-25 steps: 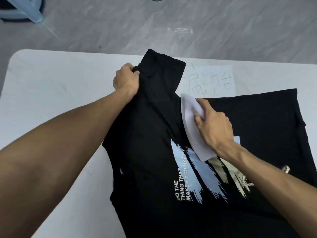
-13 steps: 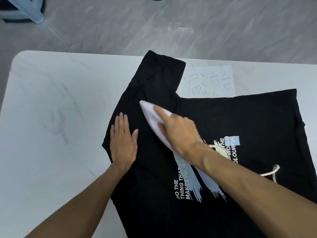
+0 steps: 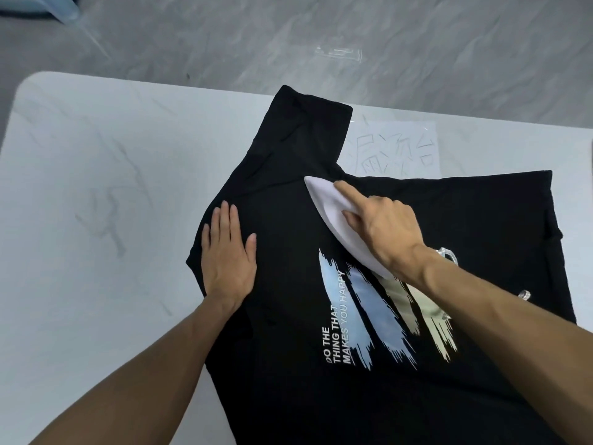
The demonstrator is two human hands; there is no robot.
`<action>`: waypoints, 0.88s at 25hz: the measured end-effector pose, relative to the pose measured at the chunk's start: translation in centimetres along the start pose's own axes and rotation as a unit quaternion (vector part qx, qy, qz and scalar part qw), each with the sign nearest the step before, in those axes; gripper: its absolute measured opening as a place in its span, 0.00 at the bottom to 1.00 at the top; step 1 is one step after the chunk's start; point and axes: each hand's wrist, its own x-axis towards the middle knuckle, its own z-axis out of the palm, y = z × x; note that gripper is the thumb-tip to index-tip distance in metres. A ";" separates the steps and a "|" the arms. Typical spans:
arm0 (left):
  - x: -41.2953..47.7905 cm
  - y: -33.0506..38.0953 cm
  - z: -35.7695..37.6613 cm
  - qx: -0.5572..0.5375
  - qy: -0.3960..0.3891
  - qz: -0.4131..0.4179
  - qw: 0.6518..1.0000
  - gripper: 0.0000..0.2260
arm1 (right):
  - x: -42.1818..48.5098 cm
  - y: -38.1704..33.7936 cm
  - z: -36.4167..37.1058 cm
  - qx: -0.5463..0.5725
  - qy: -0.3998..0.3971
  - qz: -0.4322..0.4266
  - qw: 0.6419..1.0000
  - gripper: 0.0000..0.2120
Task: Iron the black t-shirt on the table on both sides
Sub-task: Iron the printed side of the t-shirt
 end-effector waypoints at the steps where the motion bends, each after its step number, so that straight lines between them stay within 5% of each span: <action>1: -0.1 0.0 -0.2 -0.004 0.005 -0.005 1.000 0.27 | -0.4 0.1 0.0 0.015 -0.003 -0.004 1.000 0.23; 7: 1.2 5.5 -1.1 -0.112 0.067 0.005 0.991 0.21 | -0.8 -2.8 1.4 -0.016 -0.001 -0.064 0.998 0.22; 13: 2.0 6.3 0.4 0.007 0.031 -0.003 0.999 0.28 | -0.6 1.4 0.9 -0.019 0.024 -0.011 0.999 0.22; 18: 2.0 6.7 0.6 0.024 0.021 -0.003 1.000 0.29 | -1.1 5.9 0.3 0.003 0.034 0.065 0.997 0.21; 22: 1.9 6.6 0.2 0.009 0.034 -0.006 0.999 0.26 | -1.1 4.0 0.2 0.058 0.018 0.038 0.997 0.23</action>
